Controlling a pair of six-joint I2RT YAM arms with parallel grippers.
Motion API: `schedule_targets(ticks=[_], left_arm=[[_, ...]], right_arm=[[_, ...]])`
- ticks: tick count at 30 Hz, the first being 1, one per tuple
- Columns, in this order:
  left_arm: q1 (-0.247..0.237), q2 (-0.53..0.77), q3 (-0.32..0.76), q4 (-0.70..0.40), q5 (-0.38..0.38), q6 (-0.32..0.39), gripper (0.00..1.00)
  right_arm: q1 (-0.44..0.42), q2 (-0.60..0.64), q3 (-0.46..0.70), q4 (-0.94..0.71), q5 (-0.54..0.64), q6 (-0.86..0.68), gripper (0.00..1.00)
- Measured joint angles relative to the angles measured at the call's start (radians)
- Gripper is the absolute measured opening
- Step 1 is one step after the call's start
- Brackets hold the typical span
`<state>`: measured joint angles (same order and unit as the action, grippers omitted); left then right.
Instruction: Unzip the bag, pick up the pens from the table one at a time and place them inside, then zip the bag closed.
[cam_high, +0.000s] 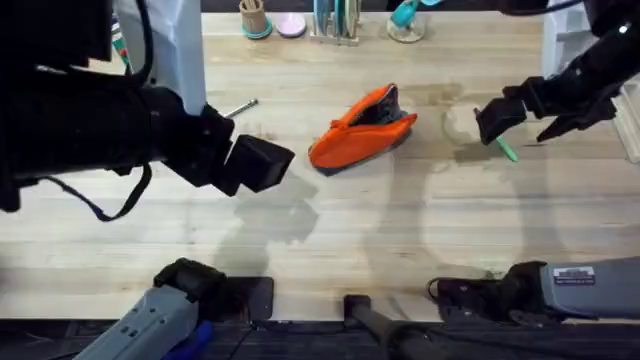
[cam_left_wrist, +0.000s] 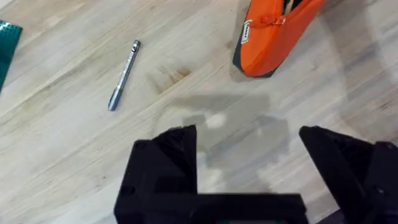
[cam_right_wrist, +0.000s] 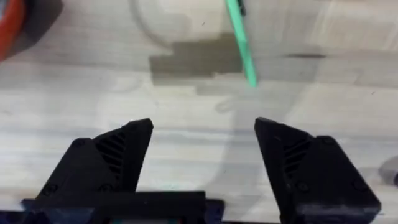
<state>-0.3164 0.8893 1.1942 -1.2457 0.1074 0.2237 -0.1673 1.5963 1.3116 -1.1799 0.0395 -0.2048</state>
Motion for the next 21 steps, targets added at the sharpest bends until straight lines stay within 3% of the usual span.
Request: schedule_targets(ticks=[12, 21], left_arm=[[0.0, 0.0, 0.0, -0.008, 0.0, 0.0, 0.994], [0.0, 0.0, 0.0, -0.023, 0.0, 0.0, 0.994]], right_arm=[[-0.017, 0.034, -0.021, 0.152, 0.027, -0.207, 0.996], [-0.025, 0.122, -0.021, 0.205, 0.028, -0.26, 0.996]])
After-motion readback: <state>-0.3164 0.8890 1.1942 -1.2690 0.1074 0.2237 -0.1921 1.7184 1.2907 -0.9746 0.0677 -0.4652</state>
